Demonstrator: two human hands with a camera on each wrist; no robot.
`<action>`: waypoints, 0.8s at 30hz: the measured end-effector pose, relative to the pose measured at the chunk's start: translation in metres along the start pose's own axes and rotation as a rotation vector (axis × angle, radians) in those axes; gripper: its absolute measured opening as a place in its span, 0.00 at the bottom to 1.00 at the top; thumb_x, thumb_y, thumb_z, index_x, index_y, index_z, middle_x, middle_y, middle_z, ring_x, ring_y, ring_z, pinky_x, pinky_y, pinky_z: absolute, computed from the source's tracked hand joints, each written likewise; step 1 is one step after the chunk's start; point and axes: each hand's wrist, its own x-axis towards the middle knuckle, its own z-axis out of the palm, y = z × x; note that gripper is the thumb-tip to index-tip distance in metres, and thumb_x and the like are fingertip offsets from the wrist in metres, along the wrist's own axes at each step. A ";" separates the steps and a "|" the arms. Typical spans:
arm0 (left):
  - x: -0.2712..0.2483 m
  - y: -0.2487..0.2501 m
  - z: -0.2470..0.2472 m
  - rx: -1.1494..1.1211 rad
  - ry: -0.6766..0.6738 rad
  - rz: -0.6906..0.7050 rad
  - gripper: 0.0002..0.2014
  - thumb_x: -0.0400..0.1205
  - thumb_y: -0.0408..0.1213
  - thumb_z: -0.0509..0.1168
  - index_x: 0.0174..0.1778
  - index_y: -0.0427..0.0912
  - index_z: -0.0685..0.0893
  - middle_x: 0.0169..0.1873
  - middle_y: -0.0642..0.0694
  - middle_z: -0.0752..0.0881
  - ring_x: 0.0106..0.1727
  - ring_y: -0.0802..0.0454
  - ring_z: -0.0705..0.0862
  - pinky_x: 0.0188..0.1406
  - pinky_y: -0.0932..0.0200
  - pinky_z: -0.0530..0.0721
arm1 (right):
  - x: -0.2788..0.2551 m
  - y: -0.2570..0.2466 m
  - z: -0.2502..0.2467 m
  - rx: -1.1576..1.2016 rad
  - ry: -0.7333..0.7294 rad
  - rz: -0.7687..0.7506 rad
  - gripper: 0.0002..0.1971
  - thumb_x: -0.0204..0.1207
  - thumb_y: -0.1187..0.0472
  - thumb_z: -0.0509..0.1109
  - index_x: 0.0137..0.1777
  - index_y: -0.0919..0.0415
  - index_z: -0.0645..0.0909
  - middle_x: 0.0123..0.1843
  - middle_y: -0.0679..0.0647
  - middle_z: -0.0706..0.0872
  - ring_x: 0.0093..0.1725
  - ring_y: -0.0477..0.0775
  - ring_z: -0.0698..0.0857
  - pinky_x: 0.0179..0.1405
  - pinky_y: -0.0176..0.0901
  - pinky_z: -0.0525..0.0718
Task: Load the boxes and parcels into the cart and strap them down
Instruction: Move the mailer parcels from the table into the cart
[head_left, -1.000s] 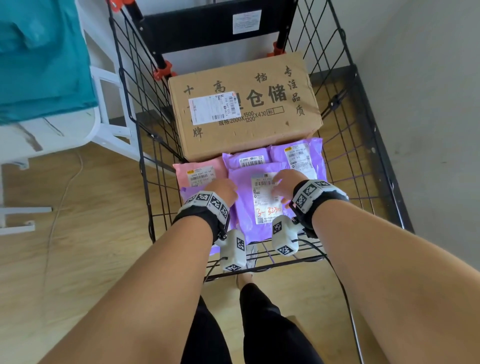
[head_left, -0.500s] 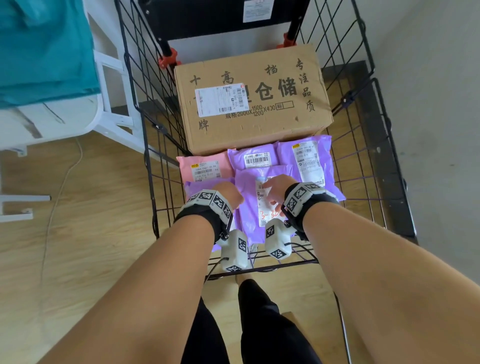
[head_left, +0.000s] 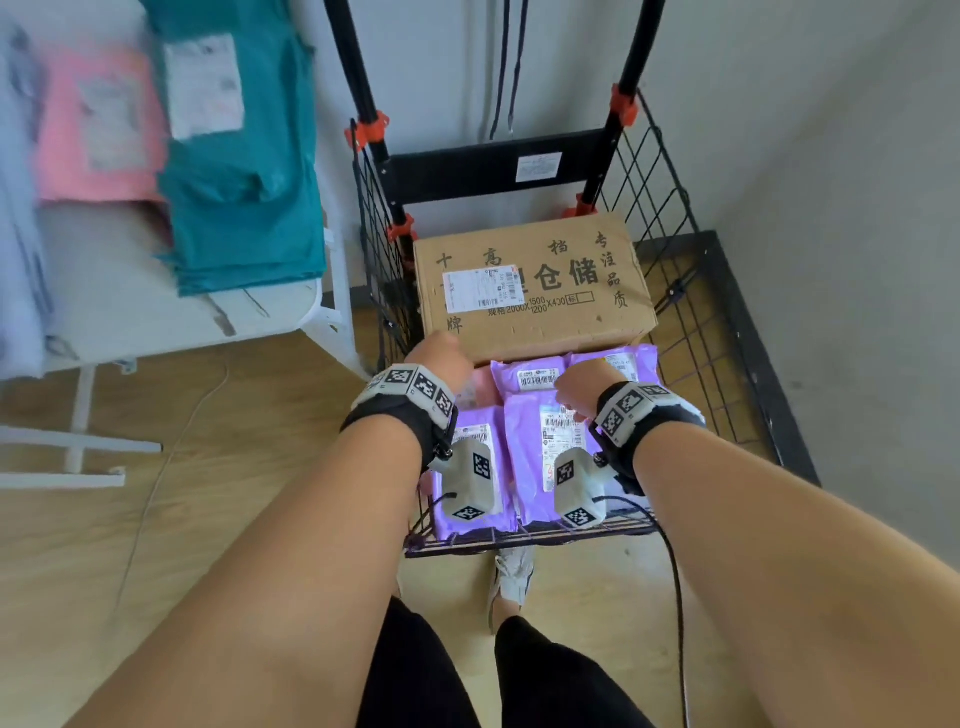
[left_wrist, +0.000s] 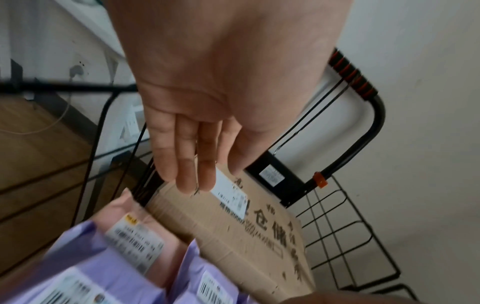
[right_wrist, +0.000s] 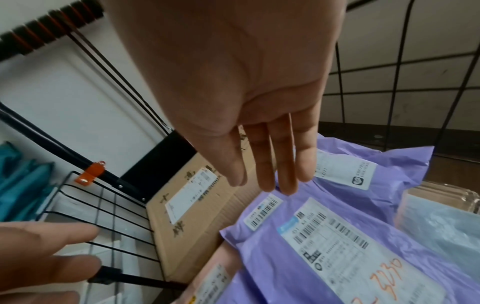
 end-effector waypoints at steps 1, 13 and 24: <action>-0.006 0.002 -0.009 -0.005 0.019 0.009 0.13 0.84 0.31 0.59 0.64 0.36 0.80 0.54 0.40 0.86 0.52 0.41 0.87 0.54 0.49 0.86 | -0.004 -0.003 -0.005 0.061 0.005 0.004 0.12 0.85 0.65 0.57 0.59 0.65 0.81 0.61 0.58 0.87 0.59 0.56 0.87 0.33 0.36 0.77; -0.063 -0.032 -0.119 -0.089 0.193 0.068 0.15 0.82 0.37 0.61 0.64 0.42 0.79 0.57 0.38 0.86 0.55 0.39 0.86 0.59 0.47 0.84 | -0.080 -0.120 -0.045 0.105 0.173 -0.231 0.17 0.81 0.60 0.64 0.68 0.62 0.81 0.59 0.58 0.86 0.53 0.55 0.84 0.43 0.39 0.80; -0.068 -0.162 -0.258 -0.096 0.278 0.082 0.16 0.82 0.34 0.60 0.65 0.37 0.79 0.59 0.37 0.84 0.56 0.38 0.85 0.57 0.51 0.82 | -0.112 -0.285 -0.001 0.186 0.272 -0.292 0.13 0.78 0.61 0.67 0.61 0.61 0.85 0.45 0.53 0.83 0.43 0.53 0.81 0.42 0.42 0.82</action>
